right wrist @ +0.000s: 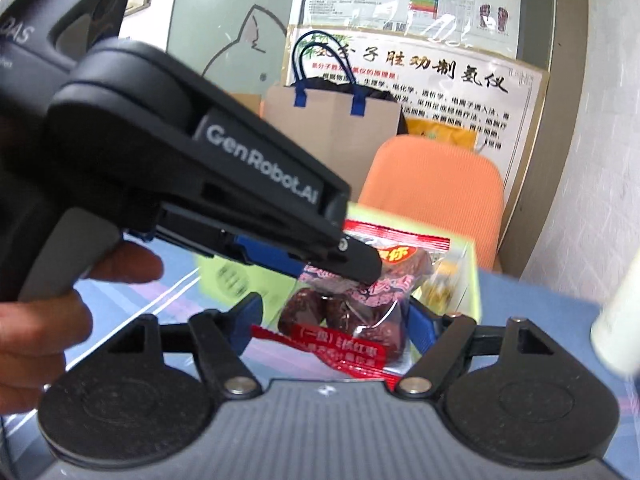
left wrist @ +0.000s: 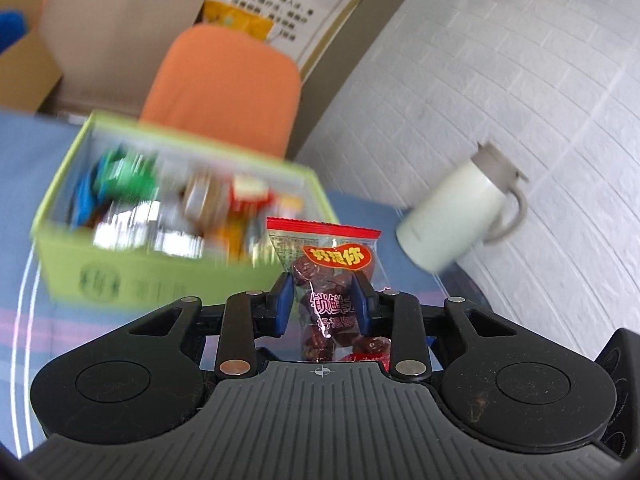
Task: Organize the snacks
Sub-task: 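Lower the red jujube bag into the green box and open the left gripper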
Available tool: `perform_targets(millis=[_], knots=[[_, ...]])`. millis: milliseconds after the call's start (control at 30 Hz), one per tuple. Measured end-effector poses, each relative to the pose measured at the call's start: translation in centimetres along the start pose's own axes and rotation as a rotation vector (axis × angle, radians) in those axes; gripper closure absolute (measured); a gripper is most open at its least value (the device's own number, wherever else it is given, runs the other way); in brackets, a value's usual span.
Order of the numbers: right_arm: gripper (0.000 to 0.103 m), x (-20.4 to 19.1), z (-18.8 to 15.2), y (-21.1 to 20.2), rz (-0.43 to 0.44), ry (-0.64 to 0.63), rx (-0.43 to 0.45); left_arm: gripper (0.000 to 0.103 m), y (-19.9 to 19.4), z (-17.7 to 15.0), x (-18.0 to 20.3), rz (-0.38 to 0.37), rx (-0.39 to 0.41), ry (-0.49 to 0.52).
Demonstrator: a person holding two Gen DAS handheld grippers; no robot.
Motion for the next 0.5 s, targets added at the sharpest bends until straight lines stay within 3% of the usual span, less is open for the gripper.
perform_targets(millis=[133,267,367,400,500], knots=[[0.023,2.4,2.4,3.8,0.013,-0.014,-0.015,0.095,3.0,4.4,0.3,0.063,0.003,0.032],[0.023,4.1,2.7,6.7,0.034,-0.031,-0.034,0.090,6.0,6.7,-0.3,0.119,-0.005,0.050],[0.018,4.6,2.3,7.1,0.076,-0.004,-0.033,0.077,7.7,7.3,-1.4,0.159,-0.002,0.050],[0.017,4.8,2.2,7.0,0.077,0.010,-0.033,0.067,7.9,7.3,-1.7,0.177,0.006,0.047],[0.013,6.0,2.1,4.8,0.067,0.038,0.017,0.061,6.4,6.8,-2.3,0.186,0.052,0.052]])
Point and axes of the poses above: each gripper's, at about its wrist camera, not at the fingertips, and y roughly the way its jaws point, x to its right, z to its top, the point moved 2 cm from there along y, roughly the way its jaws point, and after that the axes turned 5 degrees about -x, right-handed, at the moved point
